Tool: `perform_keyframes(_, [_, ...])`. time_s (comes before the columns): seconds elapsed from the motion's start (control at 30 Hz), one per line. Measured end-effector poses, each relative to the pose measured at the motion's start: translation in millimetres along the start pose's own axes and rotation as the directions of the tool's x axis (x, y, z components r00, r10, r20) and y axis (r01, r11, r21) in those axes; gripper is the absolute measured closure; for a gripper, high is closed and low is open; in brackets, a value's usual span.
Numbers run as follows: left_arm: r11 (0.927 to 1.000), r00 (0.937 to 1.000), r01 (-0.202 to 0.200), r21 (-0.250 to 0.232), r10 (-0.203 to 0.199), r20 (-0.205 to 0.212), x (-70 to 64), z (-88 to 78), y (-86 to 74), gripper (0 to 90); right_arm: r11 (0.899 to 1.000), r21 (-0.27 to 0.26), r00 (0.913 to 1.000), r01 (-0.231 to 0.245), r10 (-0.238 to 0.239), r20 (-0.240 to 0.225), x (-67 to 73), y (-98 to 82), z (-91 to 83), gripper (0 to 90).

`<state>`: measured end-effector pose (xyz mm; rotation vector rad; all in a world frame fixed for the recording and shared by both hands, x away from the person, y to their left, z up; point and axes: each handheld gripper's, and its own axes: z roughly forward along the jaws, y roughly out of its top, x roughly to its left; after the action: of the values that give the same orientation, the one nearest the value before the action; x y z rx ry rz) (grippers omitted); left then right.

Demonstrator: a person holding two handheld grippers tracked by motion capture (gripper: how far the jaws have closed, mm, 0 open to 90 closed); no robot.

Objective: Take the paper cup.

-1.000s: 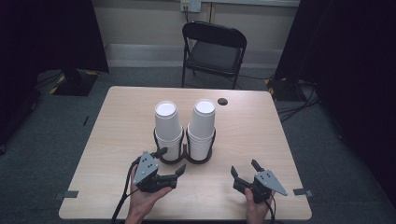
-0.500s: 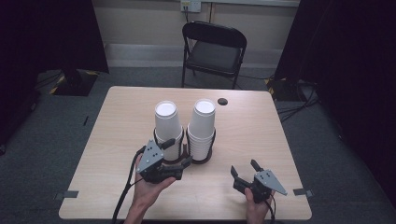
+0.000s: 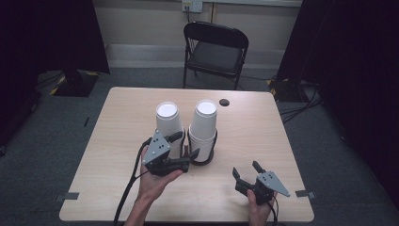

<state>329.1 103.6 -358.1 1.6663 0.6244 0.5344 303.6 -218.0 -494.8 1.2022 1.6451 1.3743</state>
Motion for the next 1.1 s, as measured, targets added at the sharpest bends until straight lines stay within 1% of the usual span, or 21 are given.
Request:
perform_keyframes(0.03, [0.9999,0.9999,-0.012,0.004,0.012,0.001,0.0,1.3,1.9,23.5,1.000,0.000,1.0000,0.001,-0.001,0.000,0.0,0.0,0.0,16.8])
perform_keyframes(0.1, [0.9998,0.9998,-0.020,0.008,0.020,-0.003,-0.1,4.5,5.5,23.5,1.000,-0.001,1.0000,0.001,-0.001,0.000,-0.2,0.0,0.0,16.8])
perform_keyframes(0.2, [0.9996,0.9996,-0.022,0.016,0.023,-0.014,-0.2,8.4,8.9,23.6,1.000,-0.002,1.0000,-0.001,0.001,-0.002,-0.5,-0.1,0.0,16.8])
perform_keyframes(0.23, [0.9991,0.9993,-0.031,0.029,0.032,-0.018,-0.2,11.3,11.8,24.5,1.000,-0.003,1.0000,0.000,0.000,-0.002,-0.6,-0.1,-0.1,16.8])
perform_keyframes(0.27, [0.9991,0.9993,-0.031,0.029,0.032,-0.018,-0.2,11.3,11.8,25.9,1.000,-0.003,1.0000,0.000,0.000,-0.002,-0.6,-0.1,-0.1,16.8])
perform_keyframes(0.3, [0.9995,0.9998,-0.022,0.023,0.022,-0.003,0.9,14.3,14.3,26.1,1.000,-0.004,1.0000,-0.002,0.002,-0.002,-0.8,-0.2,-0.2,16.8])
perform_keyframes(0.4, [0.9997,0.9999,-0.012,0.021,0.012,0.007,2.5,16.9,16.9,24.8,1.000,-0.004,1.0000,-0.002,0.002,-0.005,-0.9,-0.2,-0.2,16.8])
perform_keyframes(0.43, [0.9998,0.9998,-0.004,0.022,0.004,0.020,4.0,19.0,19.4,24.0,1.000,-0.006,1.0000,-0.002,0.002,-0.004,-0.8,-0.3,-0.3,16.8])
perform_keyframes(0.53, [0.9995,0.9997,-0.007,0.031,0.006,0.025,4.4,21.5,21.6,20.9,1.000,-0.006,0.9999,-0.007,0.007,-0.009,-1.1,-0.3,-0.8,16.8])
perform_keyframes(0.57, [0.9989,0.9997,-0.017,0.044,0.016,0.018,5.0,23.5,24.0,20.4,1.000,-0.007,0.9999,-0.007,0.007,-0.009,-1.2,-0.3,-0.9,16.8])
perform_keyframes(0.73, [0.9994,0.9997,-0.014,0.032,0.013,0.023,7.5,26.0,30.3,18.0,1.000,-0.008,0.9999,-0.007,0.007,-0.011,-1.1,-0.3,-0.9,16.8])
perform_keyframes(0.77, [0.9993,0.9999,-0.014,0.035,0.013,0.011,8.1,27.0,34.3,17.9,1.000,-0.008,0.9999,-0.007,0.007,-0.012,-1.2,-0.4,-1.0,16.8])
perform_keyframes(0.83, [0.9992,0.9998,-0.018,0.036,0.018,0.004,8.3,28.5,38.3,17.9,1.000,-0.008,0.9999,-0.007,0.007,-0.013,-1.1,-0.4,-1.0,16.8])
perform_keyframes(0.93, [0.9990,0.9997,-0.023,0.038,0.023,0.002,8.7,30.7,41.8,16.9,1.000,-0.010,0.9999,-0.007,0.006,-0.016,-1.1,-0.5,-1.2,16.8])
perform_keyframes(0.97, [0.9988,0.9996,-0.027,0.041,0.027,0.001,9.7,34.2,44.6,16.2,1.000,-0.012,0.9999,-0.004,0.003,-0.017,-0.9,-0.6,-1.2,16.8])
perform_keyframes(1.03, [0.9982,0.9994,-0.033,0.050,0.034,-0.007,10.7,35.6,46.2,16.1,1.000,-0.010,0.9998,-0.003,0.002,-0.019,-1.0,-0.5,-1.2,16.8])
perform_keyframes(1.1, [0.9980,0.9992,-0.039,0.049,0.039,-0.010,14.4,38.4,50.4,15.6,1.000,-0.011,0.9998,-0.003,0.003,-0.021,-1.1,-0.5,-1.3,16.8])
